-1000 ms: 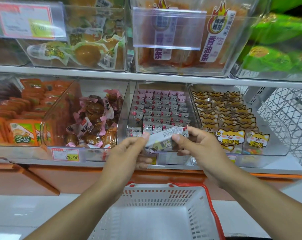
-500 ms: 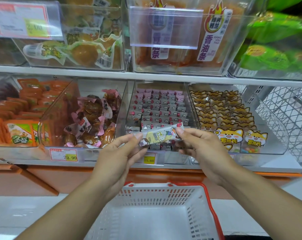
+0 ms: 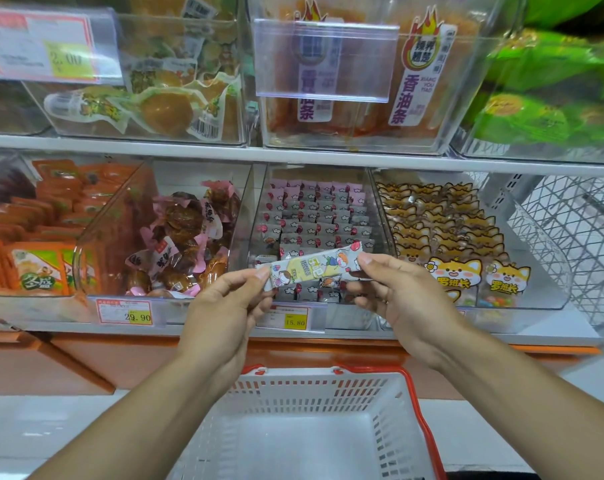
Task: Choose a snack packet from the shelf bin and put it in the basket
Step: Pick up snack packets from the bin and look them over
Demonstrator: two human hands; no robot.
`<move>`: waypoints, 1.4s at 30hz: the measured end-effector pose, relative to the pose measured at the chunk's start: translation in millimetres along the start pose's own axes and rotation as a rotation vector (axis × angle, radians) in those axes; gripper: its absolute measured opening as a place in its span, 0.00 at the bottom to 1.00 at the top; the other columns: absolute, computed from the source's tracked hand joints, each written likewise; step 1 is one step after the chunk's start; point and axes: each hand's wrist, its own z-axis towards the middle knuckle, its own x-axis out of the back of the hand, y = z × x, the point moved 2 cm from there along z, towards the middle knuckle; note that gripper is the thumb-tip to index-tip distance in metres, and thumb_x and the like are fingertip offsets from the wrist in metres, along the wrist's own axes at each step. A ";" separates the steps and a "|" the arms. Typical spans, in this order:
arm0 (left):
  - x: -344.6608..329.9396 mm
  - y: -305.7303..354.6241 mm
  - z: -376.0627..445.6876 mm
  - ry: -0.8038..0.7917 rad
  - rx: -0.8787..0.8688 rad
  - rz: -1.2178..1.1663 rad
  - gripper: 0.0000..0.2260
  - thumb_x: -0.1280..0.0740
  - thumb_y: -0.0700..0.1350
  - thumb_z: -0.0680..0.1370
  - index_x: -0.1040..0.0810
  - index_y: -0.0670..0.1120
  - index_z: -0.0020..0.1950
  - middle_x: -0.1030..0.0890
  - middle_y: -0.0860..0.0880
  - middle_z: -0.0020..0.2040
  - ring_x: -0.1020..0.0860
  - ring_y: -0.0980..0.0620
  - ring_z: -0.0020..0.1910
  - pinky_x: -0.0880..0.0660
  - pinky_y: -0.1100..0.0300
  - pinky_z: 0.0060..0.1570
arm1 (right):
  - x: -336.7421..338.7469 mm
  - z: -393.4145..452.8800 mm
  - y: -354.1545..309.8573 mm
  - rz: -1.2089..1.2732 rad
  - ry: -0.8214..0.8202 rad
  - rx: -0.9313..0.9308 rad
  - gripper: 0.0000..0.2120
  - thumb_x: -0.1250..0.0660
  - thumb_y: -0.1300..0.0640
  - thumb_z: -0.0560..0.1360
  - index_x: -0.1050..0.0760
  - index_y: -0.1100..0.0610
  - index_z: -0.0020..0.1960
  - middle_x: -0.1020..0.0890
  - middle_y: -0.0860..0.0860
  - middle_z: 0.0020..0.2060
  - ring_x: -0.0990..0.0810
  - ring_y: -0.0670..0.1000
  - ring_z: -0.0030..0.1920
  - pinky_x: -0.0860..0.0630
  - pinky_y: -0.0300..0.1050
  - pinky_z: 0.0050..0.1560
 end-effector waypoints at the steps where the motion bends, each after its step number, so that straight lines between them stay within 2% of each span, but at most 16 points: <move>1: 0.2 -0.6 0.1 -0.001 0.000 0.004 0.13 0.26 0.45 0.67 0.16 0.43 0.50 0.17 0.51 0.33 0.20 0.59 0.31 0.19 0.67 0.37 | -0.8 0.5 0.2 0.010 0.003 -0.005 0.08 0.29 0.56 0.76 0.18 0.57 0.54 0.13 0.50 0.43 0.14 0.49 0.41 0.19 0.39 0.37; 5: 1.5 -2.5 1.4 0.016 0.002 0.010 0.03 0.29 0.39 0.77 0.16 0.43 0.50 0.16 0.50 0.33 0.20 0.59 0.31 0.19 0.67 0.37 | -2.7 2.1 1.9 0.057 -0.006 -0.024 0.07 0.30 0.56 0.78 0.19 0.57 0.55 0.13 0.47 0.41 0.13 0.49 0.41 0.18 0.40 0.37; 9: 1.9 -3.1 3.2 0.030 -0.013 0.021 0.03 0.29 0.39 0.77 0.16 0.43 0.48 0.16 0.50 0.32 0.20 0.59 0.31 0.19 0.67 0.37 | -4.6 2.2 2.6 0.109 -0.022 -0.035 0.08 0.32 0.58 0.80 0.21 0.59 0.57 0.13 0.46 0.39 0.13 0.50 0.42 0.18 0.40 0.38; 12: 2.5 -5.7 2.8 0.035 -0.096 0.134 0.02 0.27 0.42 0.77 0.15 0.46 0.45 0.16 0.51 0.34 0.21 0.58 0.32 0.20 0.67 0.36 | -7.1 1.8 1.8 0.159 -0.034 -0.060 0.07 0.34 0.60 0.81 0.22 0.61 0.57 0.13 0.52 0.42 0.13 0.52 0.42 0.17 0.42 0.40; 15: 3.2 -9.6 -0.2 0.045 -0.203 0.257 0.03 0.26 0.43 0.77 0.14 0.47 0.43 0.14 0.50 0.38 0.19 0.56 0.35 0.18 0.62 0.42 | -13.7 1.4 2.8 0.196 -0.087 -0.090 0.05 0.35 0.59 0.82 0.24 0.61 0.54 0.14 0.60 0.49 0.13 0.56 0.43 0.15 0.46 0.44; 18: 1.5 -11.7 -3.7 0.051 -0.242 0.315 0.03 0.27 0.42 0.77 0.15 0.47 0.44 0.14 0.50 0.38 0.17 0.55 0.36 0.18 0.63 0.40 | -21.2 -0.4 4.9 0.152 -0.207 -0.099 0.15 0.30 0.54 0.77 0.27 0.62 0.58 0.15 0.62 0.54 0.14 0.61 0.52 0.16 0.48 0.50; 21: 0.7 -10.0 -2.7 0.044 -0.231 0.395 0.01 0.27 0.43 0.78 0.17 0.48 0.47 0.15 0.50 0.38 0.16 0.56 0.35 0.21 0.62 0.37 | -25.6 0.5 6.0 0.073 -0.225 -0.018 0.20 0.28 0.60 0.74 0.29 0.62 0.63 0.14 0.61 0.54 0.14 0.57 0.53 0.16 0.45 0.51; 24: 2.7 -10.0 0.1 -0.050 -0.273 0.696 0.14 0.27 0.48 0.78 0.24 0.52 0.62 0.15 0.49 0.37 0.16 0.55 0.37 0.21 0.53 0.48 | -27.3 8.1 2.6 0.002 -0.109 0.106 0.14 0.30 0.63 0.78 0.26 0.61 0.62 0.13 0.56 0.52 0.14 0.54 0.53 0.16 0.46 0.52; 26: 5.4 -12.0 0.9 -0.096 -0.332 0.968 0.28 0.28 0.51 0.78 0.37 0.59 0.74 0.17 0.51 0.35 0.18 0.57 0.35 0.21 0.54 0.48 | -30.0 14.5 -3.0 -0.082 -0.050 0.201 0.13 0.30 0.62 0.78 0.25 0.58 0.62 0.13 0.53 0.52 0.14 0.53 0.53 0.17 0.45 0.54; 29: 6.8 -13.3 1.9 -0.101 -0.408 1.324 0.39 0.31 0.59 0.78 0.56 0.67 0.78 0.18 0.52 0.30 0.19 0.56 0.31 0.19 0.53 0.40 | -38.1 22.3 -9.7 -0.323 -0.004 0.381 0.12 0.28 0.61 0.77 0.24 0.52 0.59 0.13 0.49 0.50 0.14 0.46 0.52 0.18 0.40 0.55; 32: 5.6 -11.9 6.6 -0.070 -0.440 1.518 0.43 0.34 0.63 0.78 0.63 0.63 0.80 0.20 0.54 0.33 0.20 0.55 0.34 0.19 0.53 0.41 | -51.7 27.3 -8.9 -0.506 -0.062 0.478 0.09 0.28 0.57 0.78 0.24 0.46 0.55 0.14 0.43 0.47 0.16 0.41 0.50 0.20 0.36 0.51; 34: 5.3 -9.7 9.1 -0.060 -0.436 1.592 0.43 0.34 0.63 0.78 0.62 0.61 0.81 0.19 0.54 0.39 0.19 0.52 0.39 0.21 0.52 0.43 | -59.2 32.4 -6.4 -0.569 -0.078 0.506 0.06 0.29 0.54 0.78 0.24 0.45 0.52 0.14 0.43 0.45 0.17 0.40 0.48 0.21 0.36 0.50; 36: 6.5 -7.1 9.4 -0.046 -0.428 1.648 0.38 0.34 0.62 0.78 0.53 0.59 0.81 0.20 0.53 0.41 0.20 0.48 0.43 0.24 0.52 0.43 | -65.3 37.3 -5.1 -0.624 -0.083 0.502 0.03 0.30 0.51 0.79 0.24 0.46 0.50 0.15 0.44 0.44 0.17 0.43 0.47 0.21 0.42 0.50; 38: 8.0 -4.8 8.0 -0.032 -0.434 1.675 0.28 0.33 0.60 0.78 0.42 0.56 0.73 0.25 0.53 0.37 0.22 0.45 0.41 0.29 0.54 0.40 | -70.5 41.6 -3.9 -0.659 -0.108 0.449 0.03 0.31 0.49 0.80 0.24 0.47 0.49 0.15 0.44 0.43 0.16 0.44 0.45 0.20 0.46 0.50; 40: 9.8 -4.7 6.5 -0.035 -0.434 1.693 0.26 0.33 0.59 0.78 0.40 0.56 0.71 0.23 0.52 0.39 0.20 0.44 0.44 0.30 0.53 0.42 | -74.8 46.8 -4.1 -0.755 -0.106 0.410 0.08 0.33 0.46 0.80 0.23 0.51 0.48 0.15 0.47 0.41 0.16 0.46 0.42 0.21 0.50 0.47; 42: 12.3 -6.7 7.7 -0.039 -0.457 1.725 0.30 0.33 0.58 0.79 0.43 0.58 0.76 0.17 0.50 0.47 0.18 0.43 0.49 0.29 0.52 0.44 | -79.1 54.9 -5.7 -0.831 -0.087 0.373 0.13 0.33 0.45 0.80 0.25 0.55 0.48 0.15 0.49 0.41 0.16 0.48 0.41 0.23 0.50 0.44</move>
